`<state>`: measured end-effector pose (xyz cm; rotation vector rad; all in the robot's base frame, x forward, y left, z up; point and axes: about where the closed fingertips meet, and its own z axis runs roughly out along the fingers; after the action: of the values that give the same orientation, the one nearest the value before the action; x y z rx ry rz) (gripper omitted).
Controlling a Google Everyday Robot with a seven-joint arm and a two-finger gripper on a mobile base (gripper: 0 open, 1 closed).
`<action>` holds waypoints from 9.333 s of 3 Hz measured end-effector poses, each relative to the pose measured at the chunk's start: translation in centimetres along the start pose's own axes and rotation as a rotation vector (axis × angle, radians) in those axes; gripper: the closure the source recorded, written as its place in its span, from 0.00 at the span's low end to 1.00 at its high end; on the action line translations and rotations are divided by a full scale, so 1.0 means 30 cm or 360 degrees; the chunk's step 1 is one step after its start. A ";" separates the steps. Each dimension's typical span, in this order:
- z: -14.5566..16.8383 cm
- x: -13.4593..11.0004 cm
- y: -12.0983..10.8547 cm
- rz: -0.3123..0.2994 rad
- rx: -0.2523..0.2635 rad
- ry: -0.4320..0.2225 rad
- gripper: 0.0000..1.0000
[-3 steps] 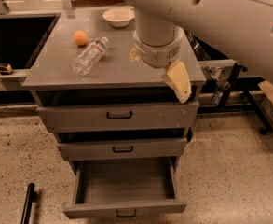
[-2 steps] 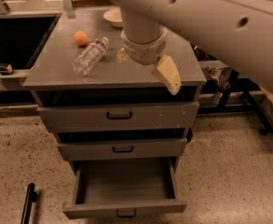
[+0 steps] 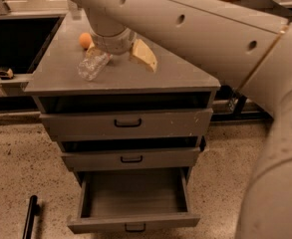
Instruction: Place water bottle into bottom drawer
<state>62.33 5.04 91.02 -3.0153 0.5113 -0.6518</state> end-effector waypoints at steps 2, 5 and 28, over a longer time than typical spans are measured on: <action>0.039 0.131 -0.246 -0.0235 0.0095 -0.0093 0.00; 0.191 0.154 -0.440 -0.0302 0.0106 -0.0181 0.00; 1.565 -0.886 0.582 0.1866 0.0980 -0.1797 1.00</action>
Offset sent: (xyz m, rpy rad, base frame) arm 0.0940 0.0830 0.0232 0.0350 0.1005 0.2222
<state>53.00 -5.55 36.11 -1.5767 1.3378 0.7487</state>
